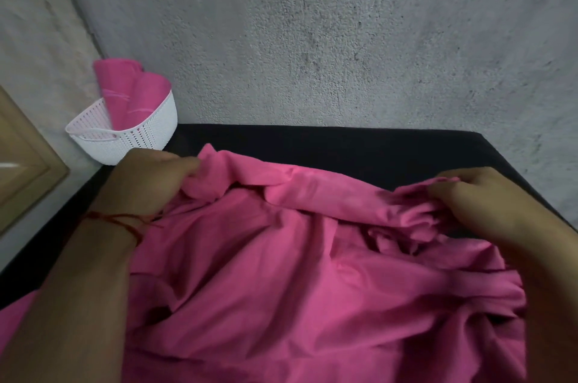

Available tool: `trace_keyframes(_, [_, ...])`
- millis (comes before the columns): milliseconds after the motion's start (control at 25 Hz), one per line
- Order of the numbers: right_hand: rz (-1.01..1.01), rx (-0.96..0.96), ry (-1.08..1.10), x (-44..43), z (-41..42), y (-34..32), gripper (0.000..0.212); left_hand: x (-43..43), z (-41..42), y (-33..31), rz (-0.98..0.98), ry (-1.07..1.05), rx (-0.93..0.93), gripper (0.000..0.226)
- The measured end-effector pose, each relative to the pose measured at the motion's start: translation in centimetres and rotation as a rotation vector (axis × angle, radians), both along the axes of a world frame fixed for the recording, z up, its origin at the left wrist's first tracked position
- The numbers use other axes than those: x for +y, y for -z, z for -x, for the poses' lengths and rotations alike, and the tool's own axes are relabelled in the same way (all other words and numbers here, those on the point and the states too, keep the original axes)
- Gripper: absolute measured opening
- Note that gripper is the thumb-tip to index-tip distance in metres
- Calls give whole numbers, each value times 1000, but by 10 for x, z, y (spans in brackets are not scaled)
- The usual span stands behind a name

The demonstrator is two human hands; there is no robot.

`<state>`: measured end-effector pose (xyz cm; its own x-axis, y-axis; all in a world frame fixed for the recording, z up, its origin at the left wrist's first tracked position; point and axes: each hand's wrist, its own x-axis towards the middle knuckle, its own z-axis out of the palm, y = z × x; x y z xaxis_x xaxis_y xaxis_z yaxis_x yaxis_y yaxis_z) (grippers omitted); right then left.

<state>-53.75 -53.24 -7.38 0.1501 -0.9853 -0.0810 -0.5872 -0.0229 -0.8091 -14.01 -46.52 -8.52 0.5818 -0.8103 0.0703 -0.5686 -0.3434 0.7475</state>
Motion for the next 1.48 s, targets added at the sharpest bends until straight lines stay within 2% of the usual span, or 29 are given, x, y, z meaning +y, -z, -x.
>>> trace_keyframes(80, [-66, -97, 19, -1, 5, -1, 40, 0, -3, -6, -16, 6, 231, 38])
trace_keyframes(120, [-71, -178, 28, -1, 6, -3, 38, 0, -5, -7, 56, 1, 342, 29])
trace_keyframes(160, [-46, -335, 37, -5, 9, 1, 36, -2, -5, -7, 189, 0, 463, 14])
trace_keyframes(200, [-10, -554, 56, -5, 11, 3, 33, -5, -6, -3, 376, 21, 566, 19])
trace_keyframes(240, [52, -757, 131, -13, 13, 9, 30, -9, -6, 1, 547, 59, 594, 43])
trace_keyframes(280, [176, -810, 165, -17, 14, 12, 33, -12, -3, 5, 637, 112, 492, 63])
trace_keyframes(320, [281, -798, 211, -23, 11, 14, 45, -15, 1, 10, 626, 161, 298, 76])
trace_keyframes(360, [379, -705, 209, -25, 10, 19, 55, -18, 7, 16, 566, 233, 128, 81])
trace_keyframes(400, [404, -700, 223, -27, 4, 20, 61, -20, 13, 22, 489, 300, -7, 78])
trace_keyframes(480, [312, -754, 162, -29, -3, 26, 59, -24, 13, 38, 343, 388, -151, 63])
trace_keyframes(600, [264, -543, 159, -34, -11, 36, 52, -27, 17, 49, 88, 461, -221, 40])
trace_keyframes(680, [278, -426, 154, -38, -13, 44, 48, -27, 19, 53, -6, 445, -244, 38])
trace_keyframes(840, [248, -176, 99, -43, -11, 69, 47, -28, 25, 61, -67, 465, -290, 48])
trace_keyframes(960, [273, 32, 90, -45, -4, 77, 44, -32, 27, 77, -250, 486, -417, 68])
trace_keyframes(1080, [292, 34, 108, -42, -5, 65, 42, -38, 31, 93, -414, 440, -563, 73])
trace_keyframes(1280, [412, 10, 112, 12, 9, 58, 38, -36, 35, 103, -347, 392, -617, 66])
trace_keyframes(1400, [434, 116, 91, 68, 45, 71, 46, -34, 37, 101, -343, 372, -642, 65])
trace_keyframes(1480, [493, 150, 106, 106, 73, 72, 46, -20, 43, 92, -408, 358, -605, 63])
